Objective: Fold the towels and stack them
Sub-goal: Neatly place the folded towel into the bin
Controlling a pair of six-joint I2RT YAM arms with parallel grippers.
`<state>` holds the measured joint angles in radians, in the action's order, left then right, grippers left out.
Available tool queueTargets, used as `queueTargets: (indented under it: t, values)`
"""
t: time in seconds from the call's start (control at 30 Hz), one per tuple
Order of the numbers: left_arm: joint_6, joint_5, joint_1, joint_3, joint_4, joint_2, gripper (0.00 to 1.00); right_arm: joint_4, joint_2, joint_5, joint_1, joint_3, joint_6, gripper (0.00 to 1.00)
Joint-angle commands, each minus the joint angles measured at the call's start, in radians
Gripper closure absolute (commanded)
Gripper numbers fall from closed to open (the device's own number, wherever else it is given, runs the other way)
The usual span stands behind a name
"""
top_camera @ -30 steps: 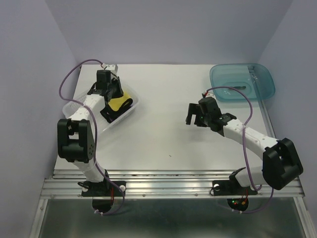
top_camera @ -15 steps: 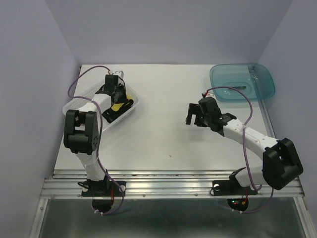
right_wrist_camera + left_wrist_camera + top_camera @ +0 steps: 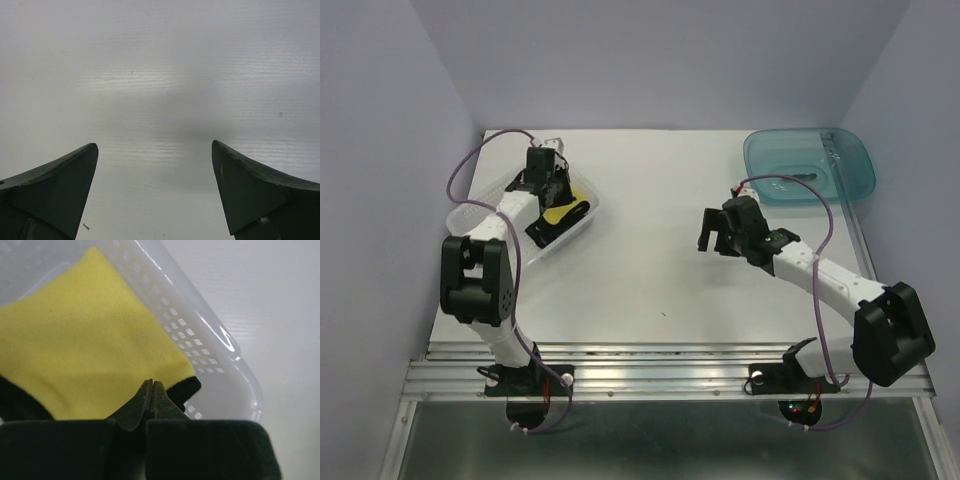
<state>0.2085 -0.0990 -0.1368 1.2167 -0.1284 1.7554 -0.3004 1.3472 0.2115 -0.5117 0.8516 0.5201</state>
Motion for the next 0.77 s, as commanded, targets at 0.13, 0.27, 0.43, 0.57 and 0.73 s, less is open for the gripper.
queueTargets:
  t: [0.13,0.27,0.43,0.57,0.73]
  values:
    - [0.149,0.179,-0.014,-0.153,0.056,-0.663,0.01,-0.034,-0.215,0.150,0.006,-0.005,0.066,0.00]
    - [0.279,0.321,-0.015,-0.232,-0.051,-0.833,0.01,-0.107,-0.367,0.271,0.006,-0.043,0.106,0.00]
    - [0.390,0.416,-0.015,-0.340,-0.119,-1.028,0.01,-0.146,-0.603,0.434,0.006,-0.124,0.146,0.00]
    - [0.431,0.427,-0.015,-0.403,-0.114,-1.096,0.01,-0.112,-0.706,0.428,0.006,-0.174,0.133,0.00]
    - [0.410,0.381,-0.015,-0.388,-0.123,-1.056,0.01,-0.118,-0.769,0.390,0.006,-0.158,0.129,0.00]
